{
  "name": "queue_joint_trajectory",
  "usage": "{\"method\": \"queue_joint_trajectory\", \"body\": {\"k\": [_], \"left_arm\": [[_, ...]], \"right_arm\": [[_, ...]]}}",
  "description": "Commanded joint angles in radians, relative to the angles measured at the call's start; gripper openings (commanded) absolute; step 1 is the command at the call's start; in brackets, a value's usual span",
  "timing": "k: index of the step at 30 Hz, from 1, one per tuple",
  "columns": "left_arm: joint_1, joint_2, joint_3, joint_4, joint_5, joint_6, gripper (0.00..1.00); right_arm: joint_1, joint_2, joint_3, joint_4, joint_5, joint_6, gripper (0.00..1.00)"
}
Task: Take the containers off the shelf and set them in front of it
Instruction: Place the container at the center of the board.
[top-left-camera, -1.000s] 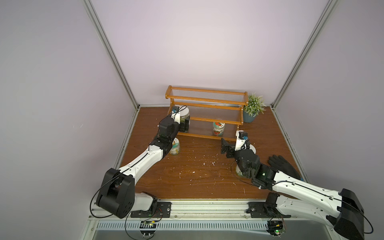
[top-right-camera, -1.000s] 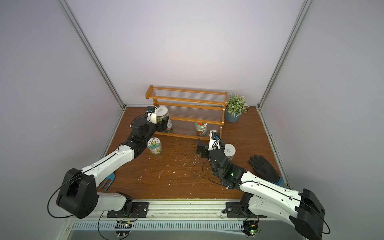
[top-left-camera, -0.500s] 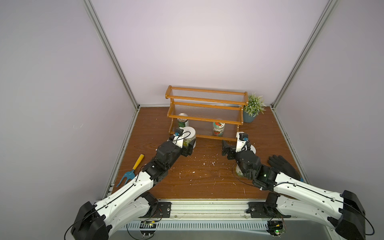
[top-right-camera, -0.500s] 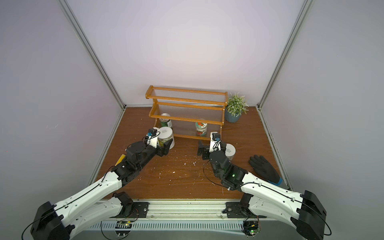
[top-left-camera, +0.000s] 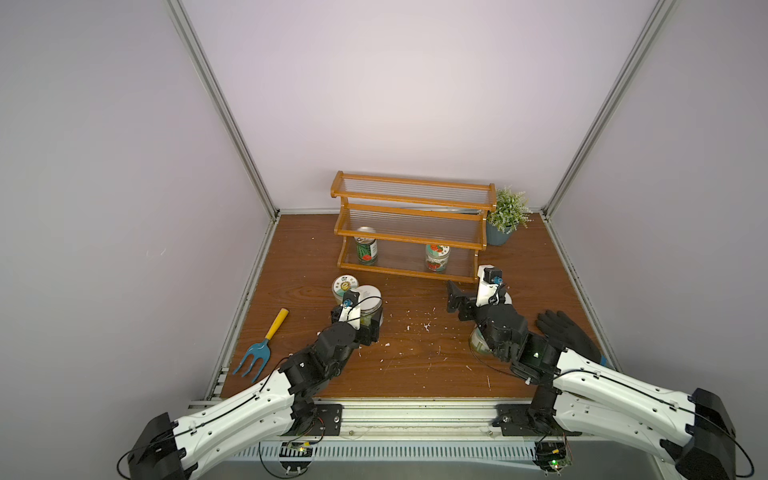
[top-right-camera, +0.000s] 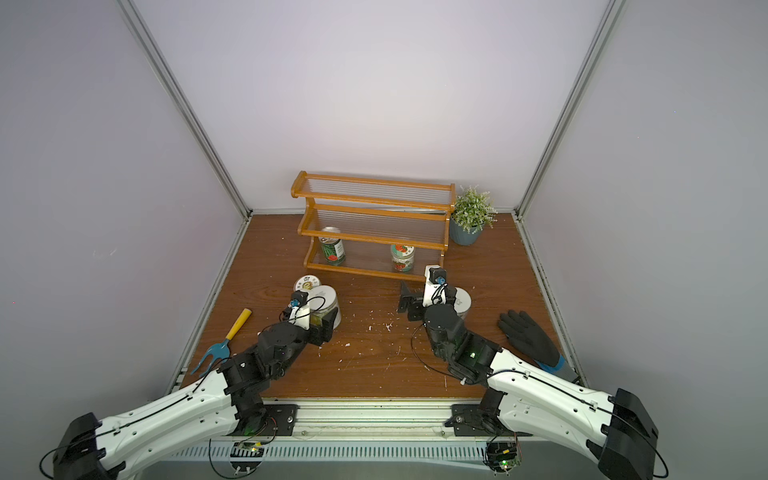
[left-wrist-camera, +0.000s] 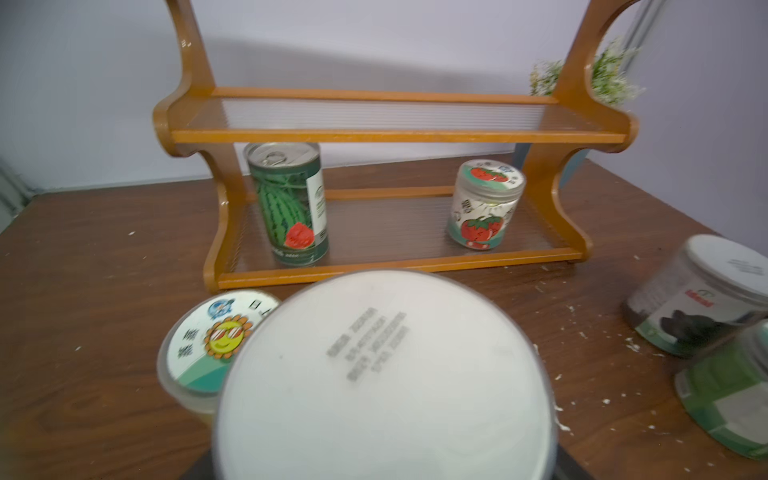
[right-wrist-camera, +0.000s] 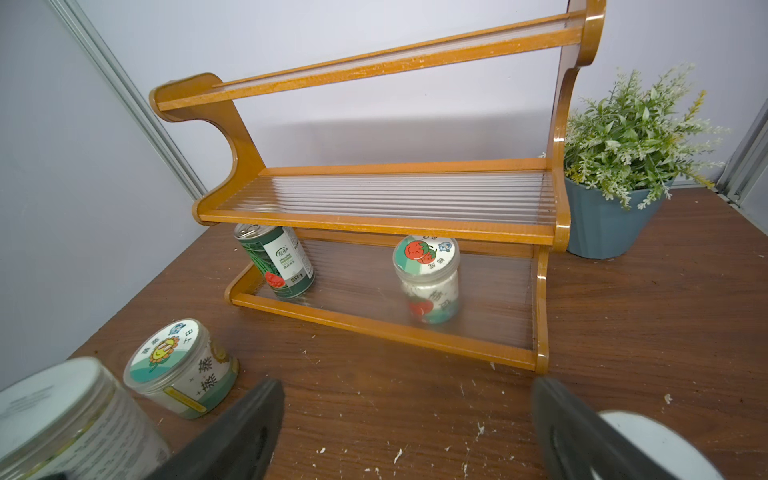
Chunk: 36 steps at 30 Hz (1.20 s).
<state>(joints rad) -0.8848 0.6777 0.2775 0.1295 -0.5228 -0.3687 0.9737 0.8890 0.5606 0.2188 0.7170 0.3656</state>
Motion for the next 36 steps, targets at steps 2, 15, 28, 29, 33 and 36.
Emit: {"method": "queue_joint_trajectory", "body": {"k": [2, 15, 28, 29, 33, 36], "left_arm": [[-0.010, -0.032, -0.060, -0.026, -0.157, -0.123, 0.48], [-0.010, 0.161, -0.070, 0.053, -0.273, -0.178, 0.48], [-0.010, 0.309, 0.004, -0.099, -0.359, -0.350, 0.62], [-0.009, 0.309, 0.001, -0.102, -0.355, -0.358, 0.62], [-0.009, 0.307, -0.028, -0.105, -0.353, -0.413, 0.63], [-0.009, 0.309, -0.049, -0.091, -0.341, -0.425, 0.68]], "right_arm": [[-0.004, -0.036, -0.005, 0.000, -0.010, -0.010, 0.99], [-0.004, -0.065, -0.021, -0.003, 0.005, -0.016, 0.99], [-0.007, -0.074, -0.014, 0.001, 0.008, -0.028, 0.99], [-0.007, -0.079, -0.017, -0.001, 0.010, -0.028, 0.99], [-0.008, -0.091, -0.022, -0.004, 0.014, -0.031, 0.99], [-0.007, -0.099, -0.025, -0.010, 0.017, -0.028, 0.99]]}}
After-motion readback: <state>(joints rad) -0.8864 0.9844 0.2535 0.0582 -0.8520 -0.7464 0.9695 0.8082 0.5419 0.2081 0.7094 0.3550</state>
